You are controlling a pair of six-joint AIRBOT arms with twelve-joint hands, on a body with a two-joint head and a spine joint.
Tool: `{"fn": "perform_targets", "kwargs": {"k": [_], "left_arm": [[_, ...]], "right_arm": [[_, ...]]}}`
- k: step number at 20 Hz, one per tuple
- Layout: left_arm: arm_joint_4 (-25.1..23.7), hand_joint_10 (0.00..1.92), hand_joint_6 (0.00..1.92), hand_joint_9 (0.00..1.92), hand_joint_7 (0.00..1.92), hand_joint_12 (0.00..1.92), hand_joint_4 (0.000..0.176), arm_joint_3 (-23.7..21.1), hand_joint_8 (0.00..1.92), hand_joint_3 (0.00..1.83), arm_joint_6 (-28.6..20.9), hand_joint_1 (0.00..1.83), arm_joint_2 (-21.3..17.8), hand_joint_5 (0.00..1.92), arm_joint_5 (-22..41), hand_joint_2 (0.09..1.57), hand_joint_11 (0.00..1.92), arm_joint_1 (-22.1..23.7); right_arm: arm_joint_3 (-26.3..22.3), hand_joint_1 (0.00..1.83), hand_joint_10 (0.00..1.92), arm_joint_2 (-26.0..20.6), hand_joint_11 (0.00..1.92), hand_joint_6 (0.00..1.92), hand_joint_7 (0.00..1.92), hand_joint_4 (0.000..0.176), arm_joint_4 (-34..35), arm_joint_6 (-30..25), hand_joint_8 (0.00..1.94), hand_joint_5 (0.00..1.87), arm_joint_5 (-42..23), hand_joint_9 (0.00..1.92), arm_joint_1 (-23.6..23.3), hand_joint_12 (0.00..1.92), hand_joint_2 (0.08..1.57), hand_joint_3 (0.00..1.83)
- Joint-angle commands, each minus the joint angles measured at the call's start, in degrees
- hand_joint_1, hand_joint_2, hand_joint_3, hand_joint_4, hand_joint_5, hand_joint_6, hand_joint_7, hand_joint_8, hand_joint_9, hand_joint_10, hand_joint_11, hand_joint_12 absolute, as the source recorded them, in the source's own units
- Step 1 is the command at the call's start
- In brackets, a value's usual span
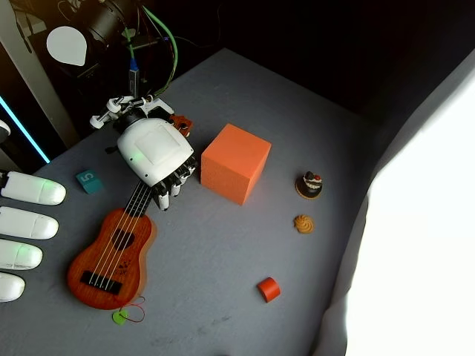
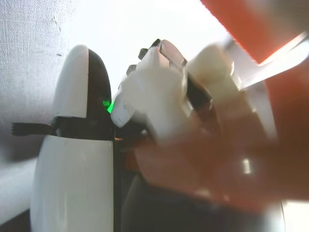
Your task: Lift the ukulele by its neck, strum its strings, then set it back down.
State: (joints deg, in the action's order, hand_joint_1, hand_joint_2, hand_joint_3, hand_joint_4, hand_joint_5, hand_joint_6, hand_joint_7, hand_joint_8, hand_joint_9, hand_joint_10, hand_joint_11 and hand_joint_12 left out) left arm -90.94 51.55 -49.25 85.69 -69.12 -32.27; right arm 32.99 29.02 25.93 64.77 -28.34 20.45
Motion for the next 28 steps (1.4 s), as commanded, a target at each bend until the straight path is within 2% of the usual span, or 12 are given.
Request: {"fn": "perform_targets", "kwargs": {"k": [1, 3, 4, 5, 8, 11, 12, 13, 16, 19, 25, 28], "left_arm": [[-5.2, 1.92, 1.92, 1.39, 1.28, 1.92, 0.176, 0.2, 1.92, 0.01, -0.3, 1.50, 0.5, 1.14, -2.0, 1.23, 1.45, -0.1], [-5.3, 1.92, 1.92, 1.31, 1.15, 1.92, 0.000, 0.7, 1.92, 0.01, -0.7, 1.46, 1.1, 0.84, -1.8, 1.22, 1.34, -0.7], [-5.6, 1.92, 1.74, 1.13, 0.81, 1.92, 0.000, 0.9, 1.73, 0.08, -0.7, 1.19, 1.3, 0.53, -1.7, 1.29, 1.17, -1.0], [-5.7, 1.92, 1.75, 1.07, 0.81, 1.92, 0.000, 1.1, 1.68, 0.59, -0.7, 1.16, 1.5, 0.51, -1.6, 1.04, 1.14, -1.3], [-6.2, 1.88, 1.66, 0.66, 0.60, 1.92, 0.000, 1.6, 1.74, 0.10, -1.1, 1.03, 1.8, 0.51, -0.9, 1.31, 0.71, -2.1], [-6.4, 1.57, 1.68, 0.45, 0.34, 1.74, 0.162, 2.0, 1.41, 0.01, -1.6, 0.75, 2.0, 0.51, -0.3, 1.37, 0.41, -2.6], [-6.4, 1.43, 1.26, 0.41, 0.37, 1.63, 0.018, 2.1, 1.16, 0.00, -1.6, 0.76, 2.0, 0.36, -0.1, 1.25, 0.34, -2.7], [-6.4, 1.30, 0.96, 0.42, 0.41, 1.52, 0.000, 2.1, 0.92, 0.00, -1.6, 0.76, 2.0, 0.35, -0.1, 1.19, 0.32, -2.8], [-6.4, 0.66, 0.19, 0.49, 0.48, 1.20, 0.038, 1.9, 0.15, 0.00, -1.6, 0.72, 2.0, 0.38, 0.1, 1.11, 0.26, -3.1], [-7.6, 0.14, 0.00, 0.49, 0.34, 1.10, 0.061, 1.9, 0.00, 0.00, -1.6, 0.60, 1.7, 0.21, 1.2, 1.07, 0.13, -3.2], [-10.5, 0.01, 0.00, 0.25, 0.12, 1.00, 0.099, 3.1, 0.00, 0.00, 3.2, 0.51, -0.7, 0.02, 11.9, 1.01, 0.01, -0.2], [-10.9, 0.00, 0.00, 0.00, 0.00, 0.12, 0.116, 3.3, 0.00, 0.00, 5.7, 0.19, -2.2, 0.00, 16.0, 0.90, 0.00, 2.3]], "right_arm": [[-0.1, 0.00, 0.00, -0.3, 0.00, 0.01, 0.08, 0.000, -1.0, -0.3, 0.00, 0.04, -6.4, 0.08, -0.5, 0.09, 1.32, 0.00], [-0.1, 0.00, 0.00, -0.2, 0.01, 0.00, 0.08, 0.000, -1.1, -0.3, 0.00, 0.03, -6.3, 0.06, -0.5, 0.00, 1.33, 0.00], [-0.1, 0.00, 0.01, -0.2, 0.01, 0.00, 0.08, 0.000, -1.2, -0.3, 0.00, 0.03, -6.3, 0.07, -0.5, 0.01, 1.33, 0.00], [-0.1, 0.00, 0.01, -0.2, 0.02, 0.00, 0.09, 0.000, -1.3, -0.3, 0.00, 0.03, -6.3, 0.08, -0.4, 0.01, 1.33, 0.00], [-0.1, 0.00, 0.01, -0.2, 0.02, 0.01, 0.08, 0.000, -1.3, -0.4, 0.00, 0.04, -6.3, 0.08, -0.4, 0.02, 1.33, 0.00], [-0.1, 0.01, 0.01, -0.2, 0.00, 0.00, 0.09, 0.000, -1.4, -0.4, 0.00, 0.03, -6.3, 0.09, -0.4, 0.14, 1.33, 0.00], [-0.1, 0.00, 0.01, -0.1, 0.00, 0.01, 0.10, 0.000, -1.4, -0.4, 0.01, 0.05, -6.3, 0.10, -0.4, 0.16, 1.33, 0.00], [-0.1, 0.02, 0.01, -0.1, 0.00, 0.01, 0.11, 0.000, -1.4, -0.4, 0.01, 0.06, -6.3, 0.10, -0.3, 0.21, 1.32, 0.00], [-0.1, 0.00, 0.01, -0.1, 0.00, 0.00, 0.09, 0.000, -1.4, -0.4, 0.00, 0.03, -6.2, 0.10, -0.3, 0.18, 1.33, 0.00], [-0.1, 0.00, 0.00, -0.1, 0.00, 0.00, 0.08, 0.000, -1.4, -0.4, 0.00, 0.03, -6.1, 0.07, -0.3, 0.09, 1.33, 0.00], [-0.2, 0.00, 0.00, -0.1, 0.00, 0.00, 0.07, 0.000, -1.5, -0.4, 0.00, 0.01, -5.9, 0.07, -0.2, 0.01, 1.33, 0.00], [-0.2, 0.00, 0.00, 0.0, 0.02, 0.01, 0.06, 0.000, -1.8, -0.4, 0.00, 0.03, -6.0, 0.04, -0.2, 0.01, 1.32, 0.00]]}}
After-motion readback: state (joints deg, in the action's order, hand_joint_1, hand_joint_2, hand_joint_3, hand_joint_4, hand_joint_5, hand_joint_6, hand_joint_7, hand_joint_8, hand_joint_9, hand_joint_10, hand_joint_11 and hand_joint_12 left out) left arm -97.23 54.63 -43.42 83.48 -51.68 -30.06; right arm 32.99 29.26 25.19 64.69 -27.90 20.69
